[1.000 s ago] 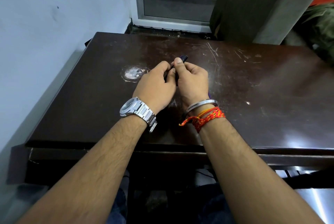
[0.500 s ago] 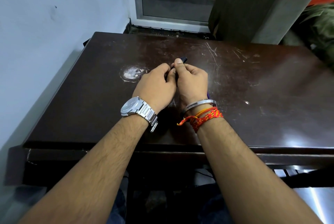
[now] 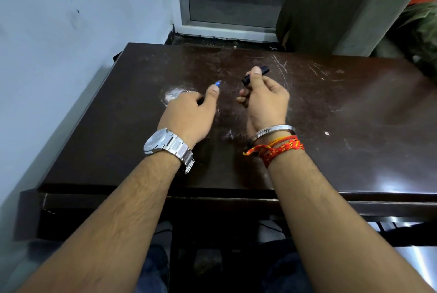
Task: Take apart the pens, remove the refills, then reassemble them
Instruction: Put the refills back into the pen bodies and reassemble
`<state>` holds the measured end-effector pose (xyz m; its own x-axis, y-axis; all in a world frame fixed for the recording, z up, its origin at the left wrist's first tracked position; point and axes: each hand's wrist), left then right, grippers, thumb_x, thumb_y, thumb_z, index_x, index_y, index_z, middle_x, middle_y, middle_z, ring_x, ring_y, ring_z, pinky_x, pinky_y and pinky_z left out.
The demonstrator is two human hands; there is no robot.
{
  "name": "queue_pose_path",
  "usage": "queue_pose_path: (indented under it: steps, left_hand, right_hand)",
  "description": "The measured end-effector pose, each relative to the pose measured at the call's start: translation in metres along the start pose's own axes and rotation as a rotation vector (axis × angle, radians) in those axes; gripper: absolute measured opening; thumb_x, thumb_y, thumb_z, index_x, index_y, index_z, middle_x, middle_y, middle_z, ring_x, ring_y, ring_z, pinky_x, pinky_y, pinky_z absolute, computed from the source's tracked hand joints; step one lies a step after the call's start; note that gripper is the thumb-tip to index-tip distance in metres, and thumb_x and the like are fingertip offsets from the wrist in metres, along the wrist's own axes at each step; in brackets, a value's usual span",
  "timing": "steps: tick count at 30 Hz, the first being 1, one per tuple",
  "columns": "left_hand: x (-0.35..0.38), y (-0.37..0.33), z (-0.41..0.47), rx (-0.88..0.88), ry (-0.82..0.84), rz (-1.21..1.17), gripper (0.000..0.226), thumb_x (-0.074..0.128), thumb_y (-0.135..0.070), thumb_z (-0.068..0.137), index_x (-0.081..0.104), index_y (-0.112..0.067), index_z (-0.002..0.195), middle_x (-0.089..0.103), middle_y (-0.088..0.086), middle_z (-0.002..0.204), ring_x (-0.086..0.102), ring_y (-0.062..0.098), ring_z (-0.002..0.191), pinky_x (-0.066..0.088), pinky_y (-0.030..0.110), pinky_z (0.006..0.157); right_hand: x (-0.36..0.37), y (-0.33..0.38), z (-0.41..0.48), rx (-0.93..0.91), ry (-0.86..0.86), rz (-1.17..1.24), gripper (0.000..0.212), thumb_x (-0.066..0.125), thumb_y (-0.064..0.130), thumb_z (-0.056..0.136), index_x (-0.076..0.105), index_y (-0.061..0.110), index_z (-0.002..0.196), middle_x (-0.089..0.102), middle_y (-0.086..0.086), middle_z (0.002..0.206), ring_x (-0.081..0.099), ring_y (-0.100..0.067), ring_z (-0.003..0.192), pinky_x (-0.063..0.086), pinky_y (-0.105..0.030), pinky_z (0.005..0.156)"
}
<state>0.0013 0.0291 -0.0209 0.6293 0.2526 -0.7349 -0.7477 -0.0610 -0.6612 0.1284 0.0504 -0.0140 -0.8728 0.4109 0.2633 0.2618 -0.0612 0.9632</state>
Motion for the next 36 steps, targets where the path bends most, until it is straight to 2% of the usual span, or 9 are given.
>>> queue_pose_path:
  steps: [4,7,13,16,21,26,28,31,36]
  left_hand:
    - [-0.01,0.009,0.007,-0.1,-0.155,-0.107,0.044,0.038,-0.043,0.097,0.049,-0.016,0.064,0.053,-0.003,0.065,0.043,0.008,0.058,0.024,0.024,0.047]
    - [-0.008,0.01,0.007,-0.079,-0.174,-0.161,0.032,0.041,-0.035,0.097,0.051,-0.018,0.072,0.052,-0.007,0.066,0.043,0.006,0.06,0.02,0.029,0.048]
    - [-0.004,0.008,0.006,-0.038,-0.171,-0.175,0.026,0.046,-0.033,0.096,0.058,-0.016,0.081,0.054,-0.009,0.063,0.049,0.011,0.064,0.027,0.023,0.053]
    - [-0.003,0.008,0.005,-0.046,-0.147,-0.176,0.027,0.046,-0.034,0.096,0.056,-0.018,0.077,0.054,-0.008,0.064,0.049,0.017,0.068,0.03,0.03,0.06]
    - [-0.001,0.006,0.004,-0.048,-0.121,-0.164,0.027,0.048,-0.035,0.095,0.057,-0.017,0.077,0.052,-0.01,0.064,0.044,0.003,0.057,0.034,0.008,0.049]
    - [0.001,0.002,0.0,-0.017,-0.09,-0.176,0.028,0.049,-0.032,0.096,0.061,-0.01,0.082,0.052,-0.009,0.063,0.044,0.004,0.054,0.032,0.001,0.048]
    - [0.003,-0.001,-0.003,0.033,-0.075,-0.18,0.027,0.049,-0.03,0.097,0.061,-0.009,0.084,0.051,-0.008,0.064,0.045,0.004,0.056,0.034,0.006,0.051]
    - [0.005,-0.004,-0.007,0.129,-0.038,-0.193,0.021,0.052,-0.024,0.095,0.059,-0.009,0.083,0.054,-0.006,0.065,0.048,0.013,0.06,0.03,0.021,0.052]
    - [0.006,-0.005,-0.009,0.221,-0.061,-0.21,0.017,0.062,-0.023,0.087,0.061,-0.012,0.075,0.063,-0.002,0.063,0.055,0.012,0.055,0.039,0.017,0.049]
  right_hand:
    - [-0.015,0.002,-0.001,-0.089,0.149,-0.533,0.038,0.07,0.038,0.086,0.069,0.006,0.066,0.06,-0.006,0.054,0.054,-0.014,0.049,0.054,-0.038,0.06]
    - [-0.015,0.001,-0.008,-0.05,0.372,-0.975,0.04,0.077,0.046,0.074,0.071,0.008,0.063,0.064,-0.006,0.056,0.055,-0.015,0.05,0.046,-0.029,0.053]
    - [-0.006,-0.004,-0.02,0.058,0.527,-1.276,0.049,0.09,0.046,0.053,0.056,0.012,0.063,0.06,-0.003,0.064,0.054,-0.015,0.051,0.03,-0.02,0.038]
    - [-0.005,-0.003,-0.021,0.033,0.504,-1.274,0.053,0.091,0.047,0.051,0.05,0.015,0.061,0.053,0.0,0.059,0.049,-0.012,0.048,0.025,-0.014,0.027]
    - [-0.006,-0.003,-0.022,-0.047,0.473,-1.233,0.053,0.089,0.05,0.054,0.047,0.019,0.059,0.047,0.005,0.054,0.044,-0.007,0.044,0.018,-0.01,0.021]
    - [-0.003,-0.001,-0.015,-0.237,0.272,-0.938,0.032,0.063,0.025,0.076,0.056,0.017,0.046,0.05,0.01,0.038,0.051,-0.002,0.044,0.031,-0.006,0.037]
    - [0.002,-0.002,-0.013,-0.151,0.178,-0.652,0.029,0.059,0.021,0.077,0.061,0.015,0.049,0.055,0.011,0.041,0.051,-0.002,0.043,0.042,-0.014,0.046]
    - [0.009,-0.003,-0.015,0.042,0.26,-0.277,0.032,0.068,0.028,0.083,0.065,0.012,0.056,0.061,-0.001,0.054,0.052,-0.013,0.048,0.047,-0.029,0.049]
    - [0.004,-0.007,-0.015,-0.134,0.232,-0.304,0.029,0.081,0.032,0.077,0.066,0.01,0.064,0.06,0.0,0.056,0.052,-0.011,0.053,0.047,-0.03,0.054]
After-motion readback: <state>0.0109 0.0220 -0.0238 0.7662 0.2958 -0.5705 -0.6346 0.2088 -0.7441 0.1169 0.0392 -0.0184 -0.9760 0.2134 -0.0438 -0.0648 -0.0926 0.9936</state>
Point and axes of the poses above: each hand's wrist, its own z-axis towards the middle knuckle, its own x-axis out of the palm, y = z × x
